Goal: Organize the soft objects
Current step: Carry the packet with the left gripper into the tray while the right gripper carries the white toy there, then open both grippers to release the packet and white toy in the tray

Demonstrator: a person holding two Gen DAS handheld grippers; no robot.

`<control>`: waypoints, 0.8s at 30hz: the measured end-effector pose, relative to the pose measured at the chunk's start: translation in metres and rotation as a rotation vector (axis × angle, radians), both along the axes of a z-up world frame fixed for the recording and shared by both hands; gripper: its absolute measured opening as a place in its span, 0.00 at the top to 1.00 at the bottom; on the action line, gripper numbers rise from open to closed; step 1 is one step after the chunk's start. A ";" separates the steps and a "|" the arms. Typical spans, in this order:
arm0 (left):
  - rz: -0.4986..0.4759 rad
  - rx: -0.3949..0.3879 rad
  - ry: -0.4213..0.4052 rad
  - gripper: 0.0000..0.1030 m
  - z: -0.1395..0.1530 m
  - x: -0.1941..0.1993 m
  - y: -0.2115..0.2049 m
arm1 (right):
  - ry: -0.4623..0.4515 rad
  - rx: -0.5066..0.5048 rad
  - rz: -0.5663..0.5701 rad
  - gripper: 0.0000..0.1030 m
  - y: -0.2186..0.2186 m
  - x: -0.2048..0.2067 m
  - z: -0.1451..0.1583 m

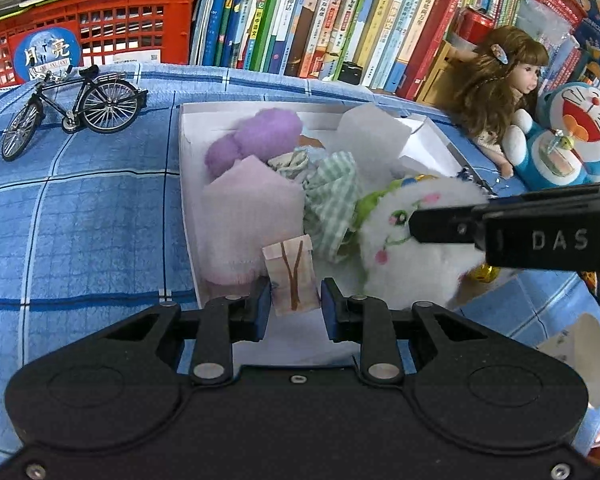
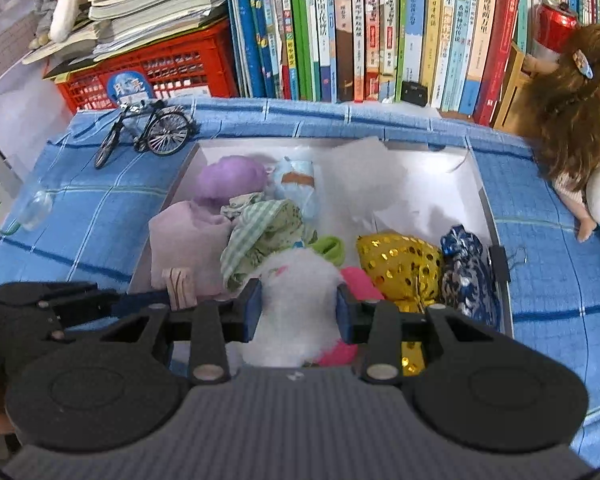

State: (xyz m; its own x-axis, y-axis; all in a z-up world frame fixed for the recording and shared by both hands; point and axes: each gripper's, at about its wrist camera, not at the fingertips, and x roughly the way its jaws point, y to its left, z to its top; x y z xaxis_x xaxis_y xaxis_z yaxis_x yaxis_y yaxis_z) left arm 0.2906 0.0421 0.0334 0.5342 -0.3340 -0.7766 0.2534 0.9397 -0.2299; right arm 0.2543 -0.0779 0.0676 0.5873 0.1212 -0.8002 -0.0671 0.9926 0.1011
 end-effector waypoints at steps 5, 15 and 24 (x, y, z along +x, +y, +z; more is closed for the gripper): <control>0.020 -0.007 -0.015 0.76 -0.005 0.009 0.000 | -0.043 0.025 -0.034 0.60 -0.003 0.009 0.001; 0.030 0.008 -0.033 0.68 -0.002 0.008 0.001 | -0.013 0.016 -0.025 0.45 -0.001 0.016 -0.007; 0.060 0.024 -0.112 0.41 0.027 -0.016 0.000 | -0.050 0.053 -0.024 0.35 -0.011 -0.005 0.008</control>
State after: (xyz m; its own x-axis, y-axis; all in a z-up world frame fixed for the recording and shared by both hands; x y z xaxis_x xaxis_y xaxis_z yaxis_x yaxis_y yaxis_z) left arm 0.2743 0.0425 0.0601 0.6365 -0.2808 -0.7183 0.2197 0.9588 -0.1801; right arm 0.2490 -0.0892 0.0756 0.6299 0.1482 -0.7624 -0.0501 0.9873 0.1505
